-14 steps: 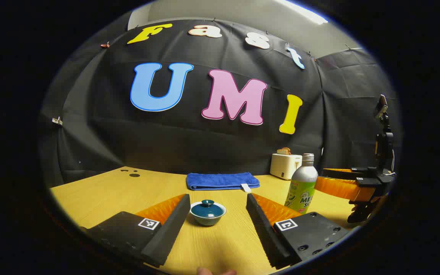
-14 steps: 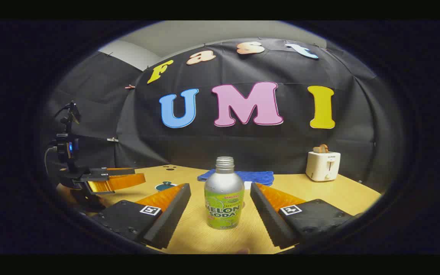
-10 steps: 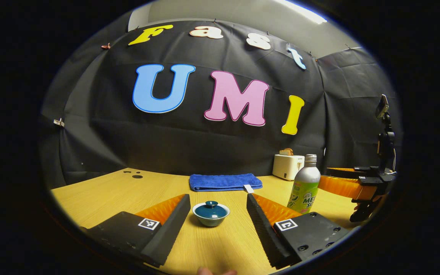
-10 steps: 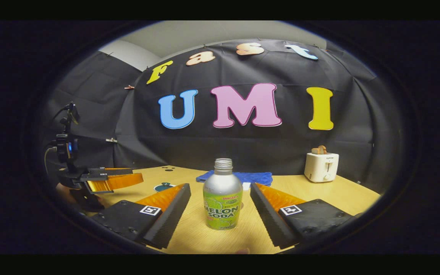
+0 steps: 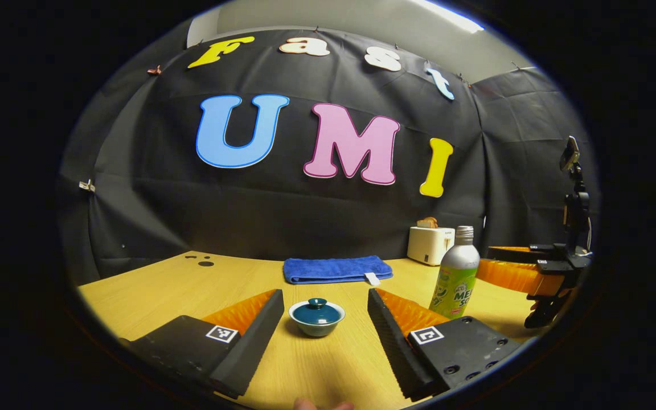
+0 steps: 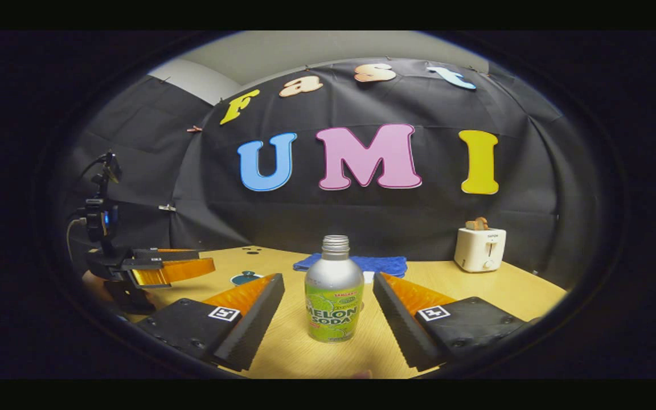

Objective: Open the teacup lid with one hand, grasp the water bottle and pour water into the teacup with the other hand; after pouring, place the water bottle on the coaster and then close the teacup lid.

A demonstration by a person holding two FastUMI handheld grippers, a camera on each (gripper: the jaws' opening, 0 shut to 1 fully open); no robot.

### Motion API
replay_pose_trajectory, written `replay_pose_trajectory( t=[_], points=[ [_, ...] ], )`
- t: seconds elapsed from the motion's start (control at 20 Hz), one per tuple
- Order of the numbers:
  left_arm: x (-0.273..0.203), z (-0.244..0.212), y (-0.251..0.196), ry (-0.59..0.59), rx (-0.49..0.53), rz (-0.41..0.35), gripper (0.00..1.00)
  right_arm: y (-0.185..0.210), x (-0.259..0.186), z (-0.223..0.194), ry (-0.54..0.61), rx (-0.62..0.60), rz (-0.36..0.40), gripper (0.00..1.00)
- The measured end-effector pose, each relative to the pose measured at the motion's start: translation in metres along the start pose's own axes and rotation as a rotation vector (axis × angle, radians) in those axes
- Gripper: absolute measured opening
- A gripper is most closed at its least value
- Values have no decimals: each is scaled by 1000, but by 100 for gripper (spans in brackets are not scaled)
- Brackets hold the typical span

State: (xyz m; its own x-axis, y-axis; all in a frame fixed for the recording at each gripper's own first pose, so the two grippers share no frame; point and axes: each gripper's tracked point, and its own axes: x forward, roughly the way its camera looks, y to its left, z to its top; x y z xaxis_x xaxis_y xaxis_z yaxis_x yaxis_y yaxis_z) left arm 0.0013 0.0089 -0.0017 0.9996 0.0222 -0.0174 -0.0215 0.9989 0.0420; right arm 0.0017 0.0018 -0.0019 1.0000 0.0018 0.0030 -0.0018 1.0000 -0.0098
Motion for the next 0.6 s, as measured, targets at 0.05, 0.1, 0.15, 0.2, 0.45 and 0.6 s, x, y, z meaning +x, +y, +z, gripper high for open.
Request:
replay_pose_trajectory(
  t=[0.05,0.1,0.15,0.2,0.45,0.6],
  points=[
    [1,-1,2,6,14,6,94,0,0,0,0,0,0,97],
    [4,1,3,9,24,2,94,0,0,0,-2,0,0,96],
    [9,1,3,17,32,-4,94,-1,-1,1,-3,0,-1,96],
    [15,0,3,35,45,-11,94,0,-1,2,-3,1,-1,96],
    [53,-14,-1,124,138,-49,92,-2,-4,7,-18,-9,-6,97],
    [72,-32,-3,189,164,-58,83,-3,-5,9,-20,-7,-11,97]
  ],
)
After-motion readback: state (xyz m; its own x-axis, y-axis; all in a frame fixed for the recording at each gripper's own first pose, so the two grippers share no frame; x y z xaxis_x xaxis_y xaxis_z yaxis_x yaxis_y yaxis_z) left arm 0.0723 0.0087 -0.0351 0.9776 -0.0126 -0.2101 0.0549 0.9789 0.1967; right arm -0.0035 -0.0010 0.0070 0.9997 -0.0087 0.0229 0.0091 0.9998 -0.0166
